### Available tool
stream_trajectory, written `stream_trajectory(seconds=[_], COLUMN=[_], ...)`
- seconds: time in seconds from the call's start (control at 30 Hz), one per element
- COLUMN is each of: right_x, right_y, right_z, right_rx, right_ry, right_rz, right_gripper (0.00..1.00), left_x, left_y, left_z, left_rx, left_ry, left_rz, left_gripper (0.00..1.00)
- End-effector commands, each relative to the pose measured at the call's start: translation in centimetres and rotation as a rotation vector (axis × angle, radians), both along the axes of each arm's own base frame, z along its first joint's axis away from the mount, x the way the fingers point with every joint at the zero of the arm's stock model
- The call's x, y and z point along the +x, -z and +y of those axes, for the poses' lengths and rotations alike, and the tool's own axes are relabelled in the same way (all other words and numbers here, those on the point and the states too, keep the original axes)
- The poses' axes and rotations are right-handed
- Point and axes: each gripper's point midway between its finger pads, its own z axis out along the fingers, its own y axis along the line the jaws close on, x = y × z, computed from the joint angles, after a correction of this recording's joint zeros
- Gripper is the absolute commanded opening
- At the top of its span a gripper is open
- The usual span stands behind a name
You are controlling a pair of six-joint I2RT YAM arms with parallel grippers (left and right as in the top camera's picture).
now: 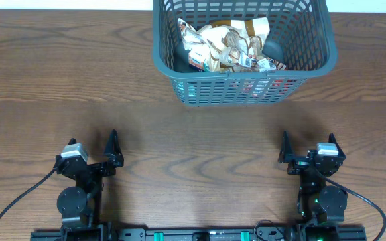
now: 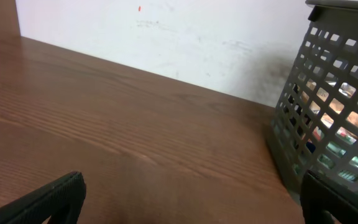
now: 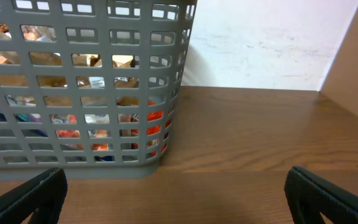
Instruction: Pack container
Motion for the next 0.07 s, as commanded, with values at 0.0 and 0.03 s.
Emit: stream_trajectory(seconds=[0.0, 0.03], right_x=[-0.01, -0.02], right_y=[0.05, 0.04], right_z=[0.31, 0.31], right_rx=[-0.016, -0.016], right_ry=[-0.014, -0.014], right_rz=[0.001, 0.001], right_gripper=[0.99, 0.99], left_x=[-0.08, -0.08], left_y=[1.54, 1.54], left_z=[-0.1, -0.1], left_rx=[0.006, 0.006], left_ry=[0.007, 0.007], left_rz=[0.046, 0.046], left_gripper=[0.99, 0.99])
